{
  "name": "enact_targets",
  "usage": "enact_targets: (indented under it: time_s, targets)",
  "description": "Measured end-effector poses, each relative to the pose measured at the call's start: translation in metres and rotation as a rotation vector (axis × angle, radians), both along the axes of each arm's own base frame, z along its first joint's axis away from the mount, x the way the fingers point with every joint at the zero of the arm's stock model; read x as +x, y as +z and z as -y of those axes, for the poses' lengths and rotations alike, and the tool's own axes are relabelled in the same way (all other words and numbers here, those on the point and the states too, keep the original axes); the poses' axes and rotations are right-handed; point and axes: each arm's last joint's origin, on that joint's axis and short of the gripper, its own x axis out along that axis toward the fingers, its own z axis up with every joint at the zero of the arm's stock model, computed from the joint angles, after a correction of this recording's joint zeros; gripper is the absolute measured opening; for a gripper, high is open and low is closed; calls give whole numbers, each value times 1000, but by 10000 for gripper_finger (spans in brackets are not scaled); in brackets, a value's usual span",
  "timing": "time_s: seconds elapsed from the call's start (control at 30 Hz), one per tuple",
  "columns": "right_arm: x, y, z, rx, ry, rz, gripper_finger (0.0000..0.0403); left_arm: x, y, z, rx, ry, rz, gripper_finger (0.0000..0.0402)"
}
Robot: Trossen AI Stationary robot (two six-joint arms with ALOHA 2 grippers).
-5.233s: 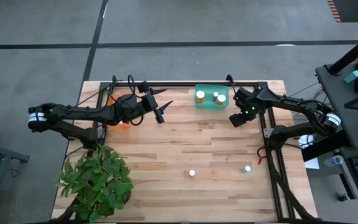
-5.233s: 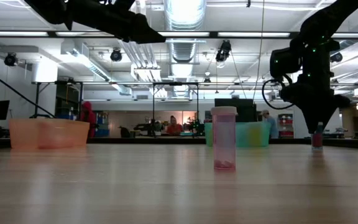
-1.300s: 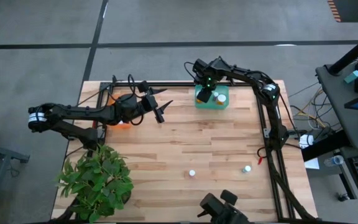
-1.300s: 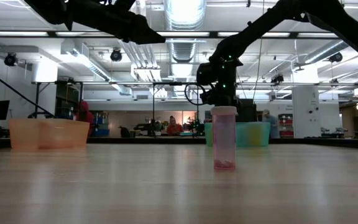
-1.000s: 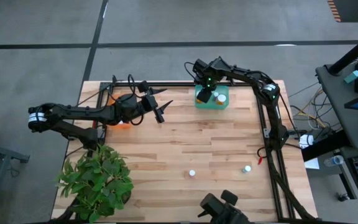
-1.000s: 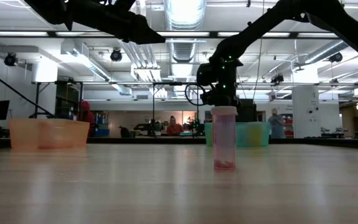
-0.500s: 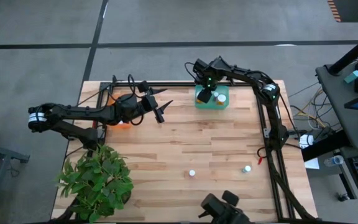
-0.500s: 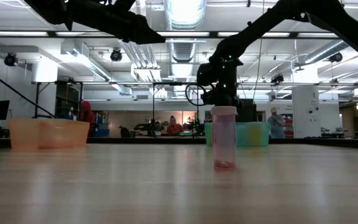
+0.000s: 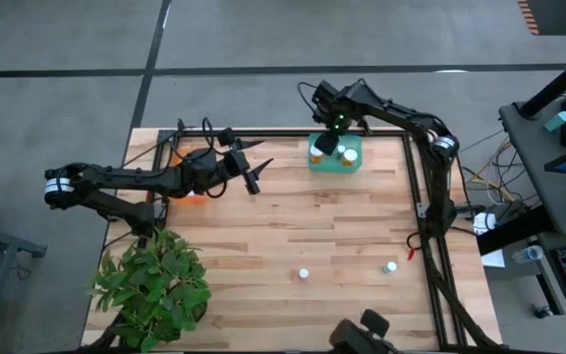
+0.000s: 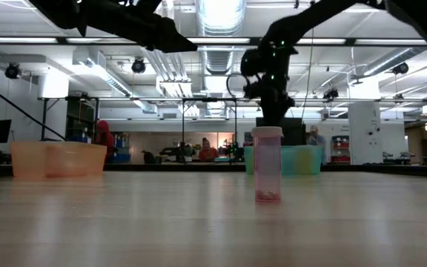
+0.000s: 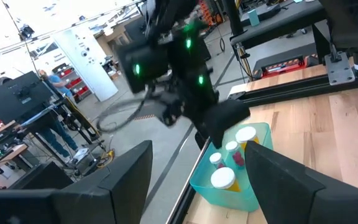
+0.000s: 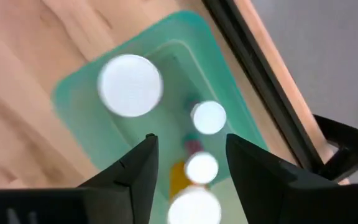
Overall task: Pick and place medicine bottles into bin by pill shape (circle, oval)
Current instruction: Put the pink tablet bottle into the orange bin
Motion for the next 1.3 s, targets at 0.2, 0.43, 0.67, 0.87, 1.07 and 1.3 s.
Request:
enact_targets:
  time_s: [0.2,0.43,0.67,0.87,1.07,1.3]
  targets:
    - [-7,26,-40,-37,45,67,167,0,0,0,0,0,1,235]
    - [-27,34,-109,-100,133,216,159,0,0,0,0,0,3,235]
    - [-62,22,-178,-137,217,434,151,0,2,0,-17,-6,26,235]
    - [-91,11,-220,-122,292,580,141,0,2,1,-40,-12,45,235]
    - [-108,-3,-257,-116,469,720,129,3,2,8,-139,-110,95,235]
    - [-119,-27,-276,-254,682,940,116,14,-8,39,-259,-334,76,235]
